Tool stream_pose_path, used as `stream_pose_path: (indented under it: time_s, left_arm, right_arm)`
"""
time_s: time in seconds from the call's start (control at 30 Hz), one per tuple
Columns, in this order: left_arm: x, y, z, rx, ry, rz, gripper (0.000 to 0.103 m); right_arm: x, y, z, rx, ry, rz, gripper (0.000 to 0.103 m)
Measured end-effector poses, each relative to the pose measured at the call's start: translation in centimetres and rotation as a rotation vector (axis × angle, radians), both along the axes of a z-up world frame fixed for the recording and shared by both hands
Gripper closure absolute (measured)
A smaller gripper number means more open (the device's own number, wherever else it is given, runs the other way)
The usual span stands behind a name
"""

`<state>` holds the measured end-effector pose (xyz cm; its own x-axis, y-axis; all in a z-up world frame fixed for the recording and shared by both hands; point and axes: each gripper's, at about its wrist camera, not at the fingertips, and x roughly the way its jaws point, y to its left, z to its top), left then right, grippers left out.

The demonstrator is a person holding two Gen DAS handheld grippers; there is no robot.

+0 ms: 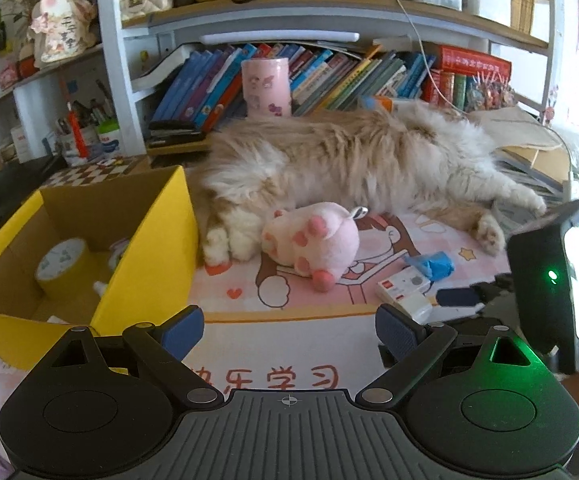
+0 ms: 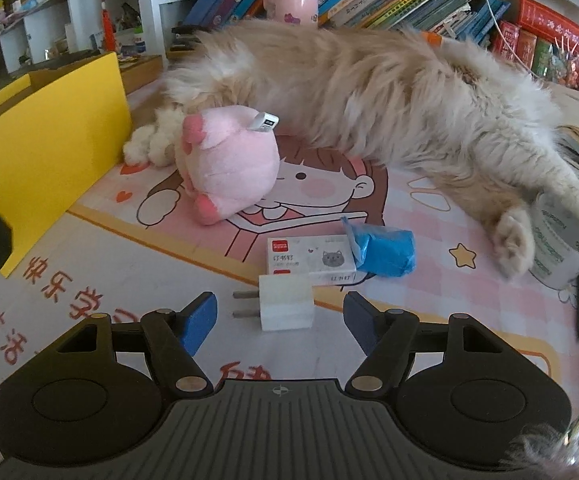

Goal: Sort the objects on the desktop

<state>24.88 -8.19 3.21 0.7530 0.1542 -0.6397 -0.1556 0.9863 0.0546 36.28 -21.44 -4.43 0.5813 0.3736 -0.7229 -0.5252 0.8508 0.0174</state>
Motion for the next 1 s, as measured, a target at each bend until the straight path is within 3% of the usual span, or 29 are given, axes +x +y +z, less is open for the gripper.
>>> stream_pose_path:
  time_s: [0.17,0.37,0.6,0.87,1.0]
  left_arm:
    - [0.1,0.2,-0.3,0.004,0.014,0.009,0.008]
    - [0.5,0.1,-0.2,0.008,0.006,0.014,0.008]
    - [2.2,-0.5,-0.5,0.019,-0.015,-0.025,0.008]
    - [8.0,-0.6,-1.9,0.032,-0.057,-0.077,0.008]
    - [10.9,-0.4,-3.4,0.027,-0.035,-0.062,0.008]
  right_arm:
    - [0.7,0.0,-0.4,0.0,0.001,-0.006,0.038]
    - [0.5,0.3,-0.6,0.009,0.013,0.037,0.063]
    - [-0.7,-1.0,-0.1,0.022,0.001,0.039,0.063]
    - [-1.9,-5.5,0.9,0.01,0.018,-0.039,0.063]
    - [-3.0,-6.9,1.6,-0.014,-0.028,-0.048,0.063]
